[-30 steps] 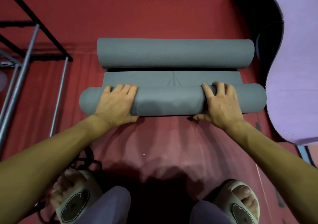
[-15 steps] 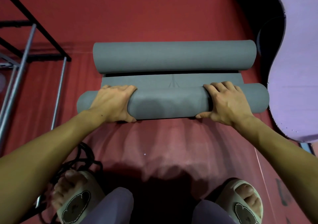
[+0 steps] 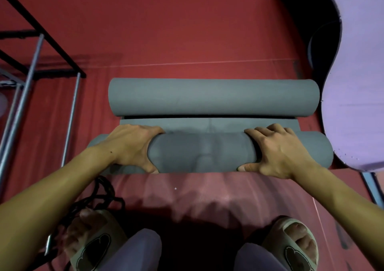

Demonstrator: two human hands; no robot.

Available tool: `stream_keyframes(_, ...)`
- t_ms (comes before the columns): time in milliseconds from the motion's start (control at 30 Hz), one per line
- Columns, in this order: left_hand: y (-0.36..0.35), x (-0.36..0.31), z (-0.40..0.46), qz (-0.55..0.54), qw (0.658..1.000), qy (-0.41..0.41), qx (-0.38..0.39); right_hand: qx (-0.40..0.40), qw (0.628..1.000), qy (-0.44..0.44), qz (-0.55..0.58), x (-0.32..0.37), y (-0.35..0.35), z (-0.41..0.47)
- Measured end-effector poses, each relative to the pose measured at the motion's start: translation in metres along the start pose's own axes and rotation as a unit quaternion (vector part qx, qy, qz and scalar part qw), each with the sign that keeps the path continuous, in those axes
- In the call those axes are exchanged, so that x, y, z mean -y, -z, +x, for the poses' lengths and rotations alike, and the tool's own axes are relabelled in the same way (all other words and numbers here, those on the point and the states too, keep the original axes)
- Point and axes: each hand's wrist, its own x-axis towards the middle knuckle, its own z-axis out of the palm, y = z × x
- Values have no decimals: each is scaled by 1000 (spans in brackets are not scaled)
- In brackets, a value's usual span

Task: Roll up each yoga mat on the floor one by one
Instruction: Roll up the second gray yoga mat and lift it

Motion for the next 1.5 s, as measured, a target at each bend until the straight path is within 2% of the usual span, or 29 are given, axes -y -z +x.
stream_keyframes(133, -1, 5, -2, -47, 998, -9, 46, 39, 999, 11, 17, 1, 1, -2)
stream_keyframes(300, 0, 10, 0, -89, 993, -10, 74, 34, 988, -3, 148, -4, -5, 3)
stream_keyframes(400, 2, 11, 2, -80, 993, -21, 85, 31, 986, 9, 164, -6, -10, 5)
stream_keyframes(467, 4, 12, 4, -72, 994, -23, 78, 1, 986, 13, 164, -9, -15, 5)
stream_keyframes(633, 20, 22, 20, -58, 996, -2, 63, -33, 993, 12, 115, -16, -17, 7)
stream_keyframes(733, 26, 33, 31, -165, 973, 9, 159, 28, 992, 13, 125, -23, -4, 21)
stream_keyframes(800, 33, 31, 37, -141, 970, 13, 199, 91, 980, 10, 175, -28, 3, 32)
stream_keyframes(833, 37, 31, 42, -84, 981, 14, 176, 102, 977, 6, 187, -30, 4, 36)
stream_keyframes(900, 49, 32, 47, 37, 997, 23, 67, 83, 978, -28, 187, -34, 5, 44)
stream_keyframes(967, 58, 37, 46, 12, 998, 51, -16, 57, 976, -69, 199, -33, 7, 54)
stream_keyframes(1100, 54, 44, 39, -73, 995, 58, -19, -1, 971, -85, 224, -25, 9, 66)
stream_keyframes(1200, 44, 44, 37, -123, 991, 60, -2, 3, 974, -85, 212, -24, 5, 71)
stream_keyframes(1300, 36, 41, 34, -103, 992, 68, 10, 15, 975, -88, 204, -24, 3, 72)
stream_keyframes(1500, 41, 23, 28, -30, 998, 18, -57, -15, 976, -76, 205, -25, -3, 74)
